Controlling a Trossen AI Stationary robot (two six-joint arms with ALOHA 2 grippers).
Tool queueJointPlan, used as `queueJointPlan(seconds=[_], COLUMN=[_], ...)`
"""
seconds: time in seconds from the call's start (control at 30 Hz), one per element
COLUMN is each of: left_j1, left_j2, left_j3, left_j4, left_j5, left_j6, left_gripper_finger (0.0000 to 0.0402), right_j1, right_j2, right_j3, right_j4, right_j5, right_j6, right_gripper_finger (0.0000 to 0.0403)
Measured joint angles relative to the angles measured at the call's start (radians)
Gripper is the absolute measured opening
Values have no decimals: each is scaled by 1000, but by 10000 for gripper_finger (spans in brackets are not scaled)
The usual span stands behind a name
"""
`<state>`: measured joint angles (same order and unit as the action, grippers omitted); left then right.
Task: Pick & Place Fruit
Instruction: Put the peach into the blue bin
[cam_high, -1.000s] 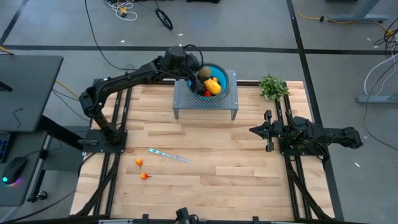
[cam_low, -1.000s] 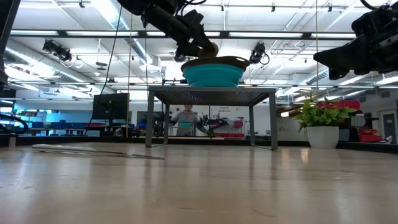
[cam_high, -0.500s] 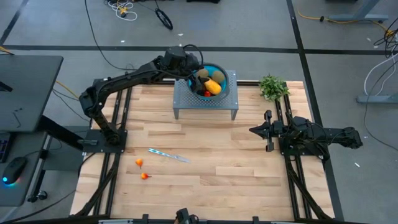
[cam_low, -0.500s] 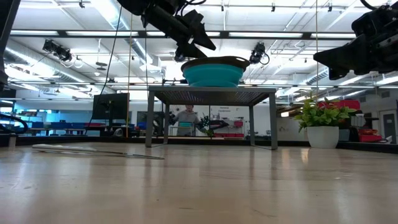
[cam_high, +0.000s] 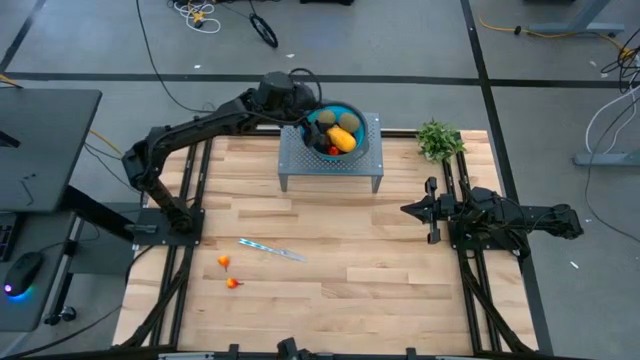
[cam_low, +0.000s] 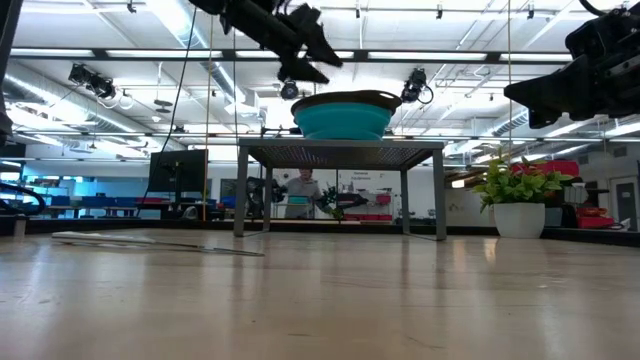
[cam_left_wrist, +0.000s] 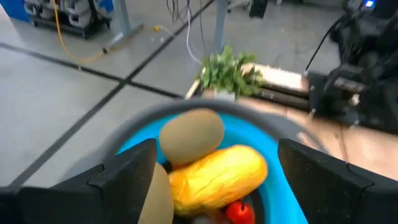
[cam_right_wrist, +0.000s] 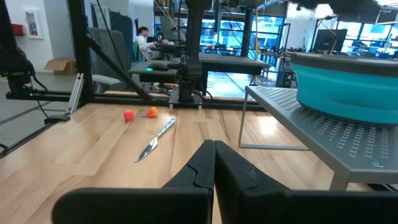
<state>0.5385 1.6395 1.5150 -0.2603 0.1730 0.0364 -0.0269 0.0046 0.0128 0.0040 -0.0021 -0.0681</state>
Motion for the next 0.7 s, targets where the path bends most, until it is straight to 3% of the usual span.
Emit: queueJointPlan(seconds=[0.43,0.7], left_j1=[-3,-36], left_j2=[-62,-62], left_j3=[1,1], left_j4=[-5,-19], left_j5=[1,1], left_j6=[-2,10], left_gripper_finger=[315,252], right_j1=[0,0], right_j2=[0,0], right_j3=[0,0], right_j4=[0,0], right_j5=[0,0], right_j6=[0,0], right_gripper_finger=[7,7])
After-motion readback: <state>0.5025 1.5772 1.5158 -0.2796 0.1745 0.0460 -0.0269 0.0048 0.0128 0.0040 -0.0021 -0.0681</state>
